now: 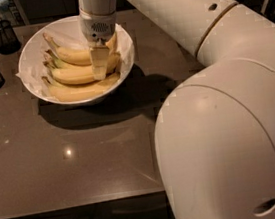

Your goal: Pick banana from white bowl

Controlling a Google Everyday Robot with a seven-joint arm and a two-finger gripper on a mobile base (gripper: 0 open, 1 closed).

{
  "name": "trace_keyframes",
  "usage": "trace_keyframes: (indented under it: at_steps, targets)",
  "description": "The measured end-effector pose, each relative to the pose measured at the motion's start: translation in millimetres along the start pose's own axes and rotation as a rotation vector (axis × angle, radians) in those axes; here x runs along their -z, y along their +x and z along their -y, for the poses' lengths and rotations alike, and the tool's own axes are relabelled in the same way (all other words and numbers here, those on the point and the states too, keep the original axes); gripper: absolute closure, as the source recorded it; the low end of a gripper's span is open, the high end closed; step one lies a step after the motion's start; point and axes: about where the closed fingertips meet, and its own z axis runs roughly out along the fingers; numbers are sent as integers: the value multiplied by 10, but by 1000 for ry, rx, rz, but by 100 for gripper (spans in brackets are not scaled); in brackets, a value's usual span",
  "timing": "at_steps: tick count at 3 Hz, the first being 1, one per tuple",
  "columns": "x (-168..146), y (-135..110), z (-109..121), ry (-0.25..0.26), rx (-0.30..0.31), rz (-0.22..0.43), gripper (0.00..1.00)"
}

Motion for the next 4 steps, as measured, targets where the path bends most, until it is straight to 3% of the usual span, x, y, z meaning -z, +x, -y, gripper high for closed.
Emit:
trace_keyframes:
  at_steps: [2, 3, 4]
  targets:
    - [-153, -14, 91, -22, 16, -10, 43]
    - [-185, -4, 94, -19, 25, -11, 57]
    - [-134, 81, 34, 4, 13, 7, 81]
